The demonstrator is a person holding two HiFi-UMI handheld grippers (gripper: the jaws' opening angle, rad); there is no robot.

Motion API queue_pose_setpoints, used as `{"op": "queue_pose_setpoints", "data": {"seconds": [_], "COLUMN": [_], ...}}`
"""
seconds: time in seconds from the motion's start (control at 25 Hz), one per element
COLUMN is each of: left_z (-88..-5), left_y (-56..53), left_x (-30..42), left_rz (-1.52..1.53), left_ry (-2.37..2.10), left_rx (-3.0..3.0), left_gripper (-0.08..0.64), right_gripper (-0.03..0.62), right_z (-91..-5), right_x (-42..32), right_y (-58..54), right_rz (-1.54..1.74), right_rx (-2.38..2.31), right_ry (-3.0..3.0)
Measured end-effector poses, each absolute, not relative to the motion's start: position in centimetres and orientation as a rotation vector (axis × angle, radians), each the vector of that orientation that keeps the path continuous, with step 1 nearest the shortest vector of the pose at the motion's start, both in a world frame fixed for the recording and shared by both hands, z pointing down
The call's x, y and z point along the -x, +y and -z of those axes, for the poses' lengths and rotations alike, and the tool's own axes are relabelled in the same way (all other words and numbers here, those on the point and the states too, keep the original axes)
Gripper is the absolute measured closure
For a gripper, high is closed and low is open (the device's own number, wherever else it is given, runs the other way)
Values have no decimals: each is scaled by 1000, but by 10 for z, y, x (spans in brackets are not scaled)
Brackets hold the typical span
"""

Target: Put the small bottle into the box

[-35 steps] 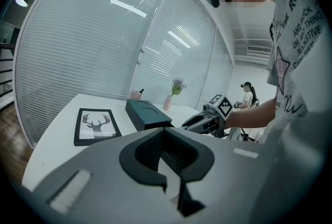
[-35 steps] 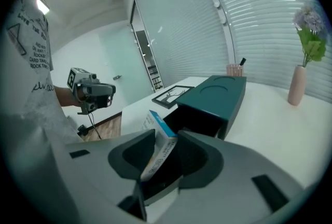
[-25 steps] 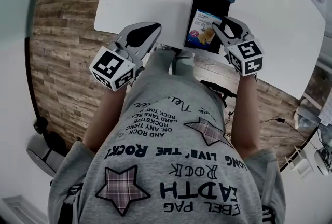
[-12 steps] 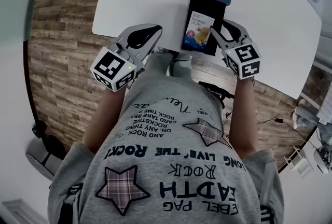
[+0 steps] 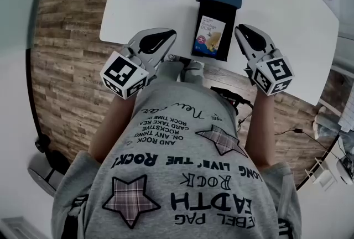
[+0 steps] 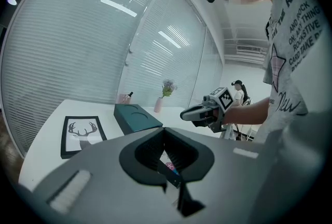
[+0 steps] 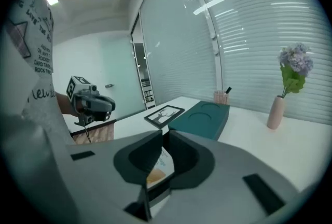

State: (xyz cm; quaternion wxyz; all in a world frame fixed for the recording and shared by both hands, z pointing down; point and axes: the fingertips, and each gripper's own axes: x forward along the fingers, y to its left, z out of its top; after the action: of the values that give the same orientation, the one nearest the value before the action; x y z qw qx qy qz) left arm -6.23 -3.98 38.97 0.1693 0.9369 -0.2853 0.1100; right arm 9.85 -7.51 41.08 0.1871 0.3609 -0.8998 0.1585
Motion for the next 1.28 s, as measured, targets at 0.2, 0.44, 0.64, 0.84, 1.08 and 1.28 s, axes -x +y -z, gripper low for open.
{"op": "queue_pose_setpoints", "data": {"seconds": [0.2, 0.44, 0.64, 0.84, 1.08, 1.28], "left_z": [-383, -381, -399, -422, -442, -457], "left_y": [-38, -29, -24, -11, 1, 7], "left_x": [55, 41, 34, 28, 22, 19], "left_rz": [-280, -245, -299, -358, -428, -521], "left_ry": [-802, -715, -685, -605, -527, -485], "left_rx": [-2669, -2705, -2684, -2622, -2582, -2572], "left_gripper": [549, 549, 549, 541, 509, 465], "right_gripper": [557, 561, 561, 560, 560, 560], "right_z": [-387, -380, -387, -402, -425, -437], "right_x": [-104, -110, -122, -125, -125, -125], "right_y": [-62, -43, -29, -15, -7, -3], "right_rz": [-395, -313, -338, -387, -446, -487], "right_rx": [-1039, -1027, -1016, -983, -969, -966], "right_ry": [-2576, -2521, -2496, -2465, -2441, -2432]}}
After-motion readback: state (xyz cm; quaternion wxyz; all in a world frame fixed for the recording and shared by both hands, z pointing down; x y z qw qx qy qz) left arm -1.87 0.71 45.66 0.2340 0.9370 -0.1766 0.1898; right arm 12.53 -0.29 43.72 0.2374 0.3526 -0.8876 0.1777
